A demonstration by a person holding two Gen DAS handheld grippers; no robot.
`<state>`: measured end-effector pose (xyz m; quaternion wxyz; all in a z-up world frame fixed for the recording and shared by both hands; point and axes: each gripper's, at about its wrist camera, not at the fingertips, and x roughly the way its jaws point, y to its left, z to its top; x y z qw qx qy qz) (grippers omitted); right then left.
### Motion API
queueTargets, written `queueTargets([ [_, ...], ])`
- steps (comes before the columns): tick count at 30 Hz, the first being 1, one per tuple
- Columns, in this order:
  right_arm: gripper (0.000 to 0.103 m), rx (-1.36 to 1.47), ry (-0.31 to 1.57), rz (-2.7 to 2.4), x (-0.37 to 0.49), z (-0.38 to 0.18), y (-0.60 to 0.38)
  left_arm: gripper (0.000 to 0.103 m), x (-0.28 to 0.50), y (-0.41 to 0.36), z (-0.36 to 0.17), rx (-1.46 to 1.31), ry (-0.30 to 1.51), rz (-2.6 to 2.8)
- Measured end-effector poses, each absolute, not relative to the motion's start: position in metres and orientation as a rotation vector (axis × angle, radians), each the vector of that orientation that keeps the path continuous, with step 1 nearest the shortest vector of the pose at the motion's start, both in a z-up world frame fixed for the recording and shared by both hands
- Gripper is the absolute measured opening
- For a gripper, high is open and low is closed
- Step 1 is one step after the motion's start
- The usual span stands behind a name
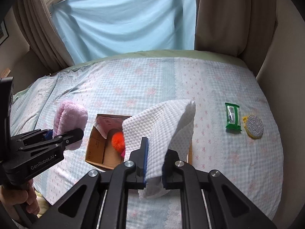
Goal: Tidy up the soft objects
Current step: 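Carry the hair tie and napkin over the cardboard box with both tools, then open both tools to drop the hair tie and napkin into the box, lift away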
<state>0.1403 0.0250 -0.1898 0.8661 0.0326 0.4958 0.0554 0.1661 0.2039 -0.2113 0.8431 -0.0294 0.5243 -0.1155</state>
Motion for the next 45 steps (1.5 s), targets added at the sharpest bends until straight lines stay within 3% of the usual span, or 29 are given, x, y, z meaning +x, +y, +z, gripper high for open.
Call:
queueTargets([
  [17, 0.01, 0.309, 1.301, 0.108, 0.197, -0.301, 0.034, 0.027, 0.208, 0.224, -0.331, -0.024, 1.343, -0.234],
  [28, 0.011, 0.349, 1.388, 0.136, 0.226, -0.346, 0.031, 0.027, 0.228, 0.204, -0.37, 0.08, 1.409, -0.238],
  [30, 0.011, 0.357, 1.4, 0.138, 0.229, -0.354, 0.03, 0.039, 0.228, 0.201, -0.372, 0.095, 1.41, -0.256],
  [31, 0.011, 0.365, 1.404, 0.143, 0.231, -0.356, 0.029, 0.063, 0.228, 0.199, -0.373, 0.104, 1.41, -0.264],
  [32, 0.013, 0.368, 1.408, 0.141, 0.232, -0.358, 0.029, 0.094, 0.227, 0.197, -0.373, 0.113, 1.408, -0.271],
  [33, 0.028, 0.357, 1.411, 0.133, 0.233, -0.36, 0.028, 0.103, 0.226, 0.196, -0.373, 0.12, 1.403, -0.277],
  [34, 0.045, 0.344, 1.414, 0.125, 0.234, -0.361, 0.027, 0.103, 0.224, 0.195, -0.372, 0.125, 1.394, -0.282],
  [35, 0.089, 0.338, 1.416, 0.121, 0.233, -0.362, 0.026, 0.103, 0.222, 0.195, -0.37, 0.129, 1.385, -0.286],
  [36, 0.103, 0.345, 1.408, 0.126, 0.232, -0.361, 0.024, 0.103, 0.221, 0.195, -0.369, 0.131, 1.384, -0.289],
  [45, 0.103, 0.351, 1.387, 0.107, 0.213, -0.35, 0.011, 0.103, 0.205, 0.204, -0.36, 0.091, 1.383, -0.265],
])
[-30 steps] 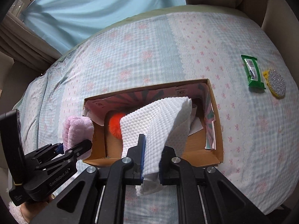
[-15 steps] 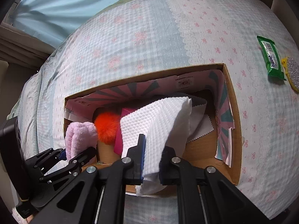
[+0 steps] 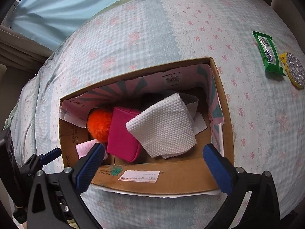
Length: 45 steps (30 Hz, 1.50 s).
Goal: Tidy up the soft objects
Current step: 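Open both tools to drop the hair tie and napkin into the box, lift away, then move both tools toward the green wipes pack and glitter sponge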
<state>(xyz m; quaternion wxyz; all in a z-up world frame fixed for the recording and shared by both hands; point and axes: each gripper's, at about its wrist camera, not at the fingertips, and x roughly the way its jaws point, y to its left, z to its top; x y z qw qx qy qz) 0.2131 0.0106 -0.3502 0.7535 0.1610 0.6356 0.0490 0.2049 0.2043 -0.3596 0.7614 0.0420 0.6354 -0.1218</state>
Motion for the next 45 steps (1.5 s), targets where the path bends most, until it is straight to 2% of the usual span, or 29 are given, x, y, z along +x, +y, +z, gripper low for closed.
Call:
queueTargets([
  [11, 0.103, 0.258, 1.23, 0.087, 0.183, -0.293, 0.028, 0.103, 0.18, 0.225, -0.311, 0.059, 1.304, -0.223],
  [30, 0.103, 0.069, 0.863, 0.012, 0.059, -0.112, 0.026, 0.103, 0.077, 0.247, -0.126, -0.013, 0.93, -0.155],
  [45, 0.103, 0.047, 0.733, -0.077, 0.027, -0.071, -0.013, 0.103, 0.059, 0.224, -0.079, -0.048, 0.817, -0.161],
])
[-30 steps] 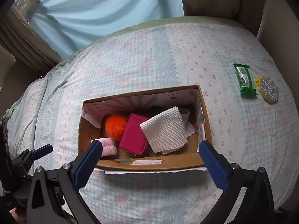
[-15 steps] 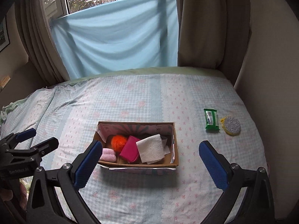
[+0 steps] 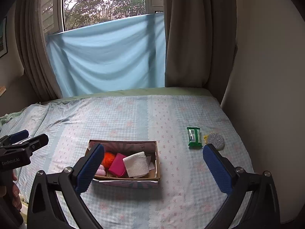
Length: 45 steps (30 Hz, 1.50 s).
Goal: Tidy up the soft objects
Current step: 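Move both tools toward the green wipes pack and glitter sponge, then grasp the green wipes pack with the left tool while the right tool grasps the glitter sponge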
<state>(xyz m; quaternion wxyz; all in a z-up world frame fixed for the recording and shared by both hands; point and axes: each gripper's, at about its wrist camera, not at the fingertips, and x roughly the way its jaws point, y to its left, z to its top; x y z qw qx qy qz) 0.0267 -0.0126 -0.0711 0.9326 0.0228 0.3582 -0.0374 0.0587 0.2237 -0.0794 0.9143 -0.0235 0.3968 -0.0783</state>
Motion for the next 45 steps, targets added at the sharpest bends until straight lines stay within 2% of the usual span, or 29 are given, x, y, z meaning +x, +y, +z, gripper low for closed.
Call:
queueTargets([
  [8, 0.103, 0.047, 0.716, -0.071, 0.038, -0.076, -0.086, 0.103, 0.072, 0.156, -0.079, -0.035, 0.807, -0.117],
  [17, 0.103, 0.036, 0.749, -0.08, 0.074, -0.108, -0.207, 0.103, 0.126, 0.015, -0.109, -0.033, 0.864, -0.163],
  [25, 0.103, -0.014, 0.822, -0.027, 0.134, -0.184, -0.291, 0.103, 0.193, -0.106, -0.191, -0.007, 0.967, -0.181],
  [33, 0.103, 0.021, 0.901, -0.021, 0.187, -0.281, -0.354, 0.103, 0.263, -0.186, -0.285, 0.06, 1.051, -0.24],
  [45, 0.103, -0.059, 0.922, 0.097, 0.243, -0.397, -0.367, 0.1, 0.343, -0.236, -0.411, 0.095, 1.158, -0.294],
])
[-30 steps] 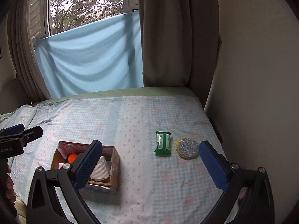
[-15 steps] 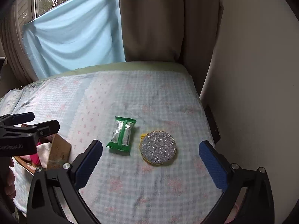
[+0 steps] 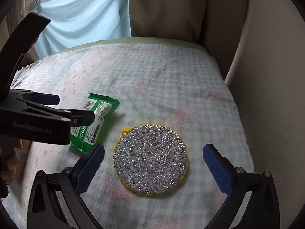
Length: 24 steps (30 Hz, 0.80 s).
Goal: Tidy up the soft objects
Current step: 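Grasp the green wipes pack with the left tool while the right tool grasps the glitter sponge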
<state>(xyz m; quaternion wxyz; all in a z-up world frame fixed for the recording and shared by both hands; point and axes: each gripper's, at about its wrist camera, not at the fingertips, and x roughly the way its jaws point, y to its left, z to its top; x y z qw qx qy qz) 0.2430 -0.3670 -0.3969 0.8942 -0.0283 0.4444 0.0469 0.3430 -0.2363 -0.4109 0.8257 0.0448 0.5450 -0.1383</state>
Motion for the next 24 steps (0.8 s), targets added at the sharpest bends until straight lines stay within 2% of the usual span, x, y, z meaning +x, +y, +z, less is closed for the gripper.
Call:
queueTargets([
  [3, 0.103, -0.076, 0.933, 0.114, 0.25, -0.415, -0.365, 0.098, 0.349, -0.242, -0.432, 0.118, 1.18, -0.294],
  [6, 0.103, -0.087, 0.949, 0.129, 0.257, -0.431, -0.362, 0.091, 0.353, -0.244, -0.447, 0.114, 1.199, -0.295],
  [8, 0.102, -0.086, 0.968, 0.129, 0.26, -0.441, -0.363, 0.071, 0.355, -0.245, -0.455, 0.12, 1.212, -0.294],
  [12, 0.097, -0.065, 0.968, 0.132, 0.26, -0.447, -0.366, 0.064, 0.357, -0.245, -0.464, 0.126, 1.23, -0.305],
  [16, 0.091, -0.067, 0.981, 0.127, 0.26, -0.449, -0.366, 0.053, 0.354, -0.248, -0.464, 0.143, 1.214, -0.326],
  [22, 0.074, -0.062, 0.984, 0.116, 0.254, -0.45, -0.36, 0.043, 0.35, -0.249, -0.463, 0.126, 1.21, -0.333],
  [24, 0.061, -0.053, 0.989, 0.121, 0.253, -0.449, -0.357, 0.042, 0.351, -0.246, -0.461, 0.12, 1.211, -0.333],
])
